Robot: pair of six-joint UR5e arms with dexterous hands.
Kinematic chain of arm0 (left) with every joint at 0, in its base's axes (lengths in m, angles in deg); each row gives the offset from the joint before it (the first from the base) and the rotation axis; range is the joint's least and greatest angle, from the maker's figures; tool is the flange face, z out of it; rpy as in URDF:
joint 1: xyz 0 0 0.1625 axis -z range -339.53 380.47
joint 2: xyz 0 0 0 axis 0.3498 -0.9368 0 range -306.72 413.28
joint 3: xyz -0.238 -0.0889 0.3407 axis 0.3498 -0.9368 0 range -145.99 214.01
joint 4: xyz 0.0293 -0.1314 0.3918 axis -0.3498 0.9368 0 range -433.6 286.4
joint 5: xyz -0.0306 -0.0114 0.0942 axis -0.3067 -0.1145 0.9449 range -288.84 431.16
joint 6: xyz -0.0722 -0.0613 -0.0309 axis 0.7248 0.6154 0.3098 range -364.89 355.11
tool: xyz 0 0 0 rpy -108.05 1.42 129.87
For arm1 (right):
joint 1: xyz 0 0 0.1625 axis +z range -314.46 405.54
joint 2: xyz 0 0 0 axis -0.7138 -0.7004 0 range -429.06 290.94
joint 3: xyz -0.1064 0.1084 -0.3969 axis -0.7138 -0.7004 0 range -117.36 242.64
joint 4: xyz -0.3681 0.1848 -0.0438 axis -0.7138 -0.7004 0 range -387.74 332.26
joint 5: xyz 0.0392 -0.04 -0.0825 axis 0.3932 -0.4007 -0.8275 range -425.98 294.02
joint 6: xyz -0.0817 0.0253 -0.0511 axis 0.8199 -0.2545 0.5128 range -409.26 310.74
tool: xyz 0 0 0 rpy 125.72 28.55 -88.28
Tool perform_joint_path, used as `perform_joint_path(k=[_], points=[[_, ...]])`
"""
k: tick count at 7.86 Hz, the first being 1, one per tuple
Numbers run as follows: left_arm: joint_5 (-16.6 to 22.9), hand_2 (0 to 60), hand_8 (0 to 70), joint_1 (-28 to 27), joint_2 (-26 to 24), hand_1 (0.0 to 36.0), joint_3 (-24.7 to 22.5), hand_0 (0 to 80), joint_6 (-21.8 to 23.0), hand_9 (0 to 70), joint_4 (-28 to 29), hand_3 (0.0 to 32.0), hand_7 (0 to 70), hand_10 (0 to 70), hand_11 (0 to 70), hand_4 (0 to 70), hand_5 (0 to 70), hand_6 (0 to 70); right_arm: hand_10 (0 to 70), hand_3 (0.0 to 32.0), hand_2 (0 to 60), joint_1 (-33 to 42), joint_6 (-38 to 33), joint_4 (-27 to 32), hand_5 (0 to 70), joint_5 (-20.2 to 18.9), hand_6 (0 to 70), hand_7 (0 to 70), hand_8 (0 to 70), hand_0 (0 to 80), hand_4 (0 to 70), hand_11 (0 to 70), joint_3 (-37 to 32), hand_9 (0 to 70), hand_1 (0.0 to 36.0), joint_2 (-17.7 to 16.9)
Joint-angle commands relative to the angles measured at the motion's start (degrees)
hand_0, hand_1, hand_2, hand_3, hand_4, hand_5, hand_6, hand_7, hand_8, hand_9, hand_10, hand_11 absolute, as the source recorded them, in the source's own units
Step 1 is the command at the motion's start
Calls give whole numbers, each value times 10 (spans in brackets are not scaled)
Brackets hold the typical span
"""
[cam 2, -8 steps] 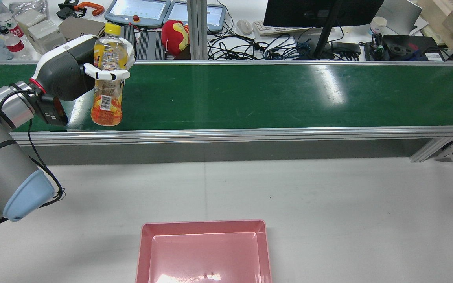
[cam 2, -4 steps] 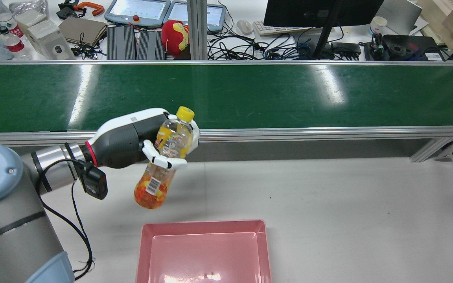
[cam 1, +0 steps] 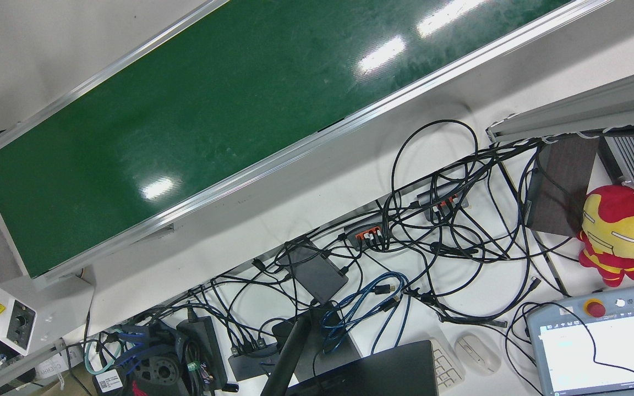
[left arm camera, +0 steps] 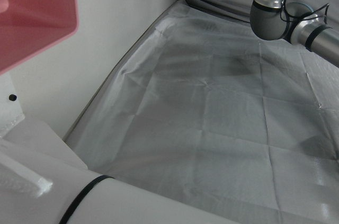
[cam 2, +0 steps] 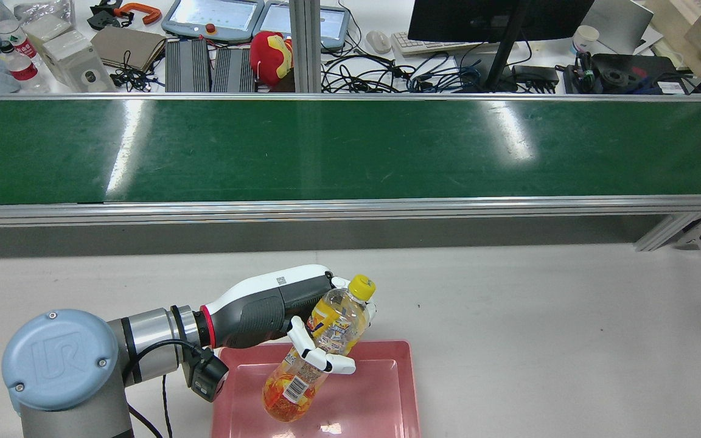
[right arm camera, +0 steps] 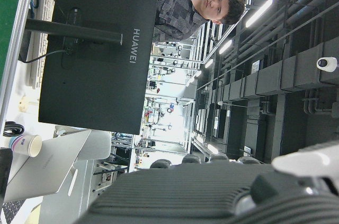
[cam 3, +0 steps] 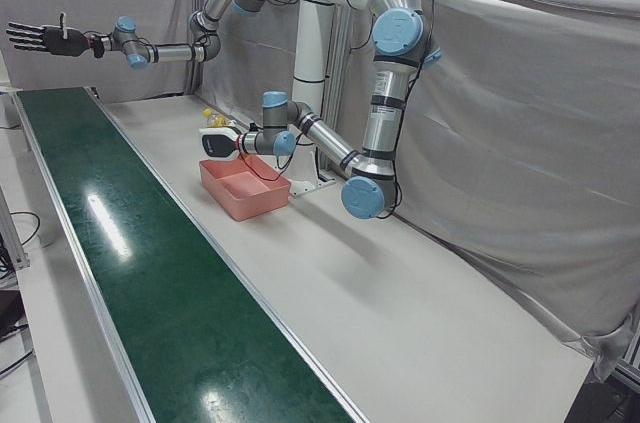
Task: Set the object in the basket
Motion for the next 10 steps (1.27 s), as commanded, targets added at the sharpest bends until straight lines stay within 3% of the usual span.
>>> perform_joint_path(k=[1, 2, 3, 4, 5, 6, 10], points=[[-1, 19, 362, -2, 4, 59, -9, 470, -5, 476, -3, 0, 295, 367, 521, 207, 581, 192, 0, 0, 0, 0, 0, 0, 0, 0, 0, 0, 0, 0, 0, 0, 0, 0, 0, 0], [-1, 11, 269, 2, 5, 38, -21, 445, -8, 371, -4, 0, 238, 298, 431, 137, 593, 123, 0, 0, 0, 0, 0, 0, 0, 0, 0, 0, 0, 0, 0, 0, 0, 0, 0, 0], [-1, 0, 200, 2, 9, 0, -36, 396, -13, 284, -15, 0, 192, 257, 373, 82, 520, 76, 0, 0, 0, 0, -1, 0, 0, 0, 0, 0, 0, 0, 0, 0, 0, 0, 0, 0], [-1, 0, 131, 2, 13, 0, -39, 164, -13, 177, -15, 0, 79, 197, 280, 21, 416, 9, 0, 0, 0, 0, 0, 0, 0, 0, 0, 0, 0, 0, 0, 0, 0, 0, 0, 0], [-1, 0, 108, 3, 12, 0, -39, 135, -13, 143, -15, 0, 17, 136, 192, 12, 305, 0, 0, 0, 0, 0, 0, 0, 0, 0, 0, 0, 0, 0, 0, 0, 0, 0, 0, 0], [-1, 0, 84, 5, 13, 0, -39, 157, -13, 111, -16, 0, 5, 94, 130, 18, 252, 0, 0, 0, 0, 0, 0, -1, 0, 0, 0, 0, 0, 0, 0, 0, 0, 0, 0, 0], [-1, 0, 51, 26, 12, 0, -39, 157, -12, 67, -17, 0, 0, 62, 85, 2, 183, 0, 0, 0, 0, 1, -1, 0, 0, 0, 0, 0, 0, 0, 0, 0, 0, 0, 0, 0]])
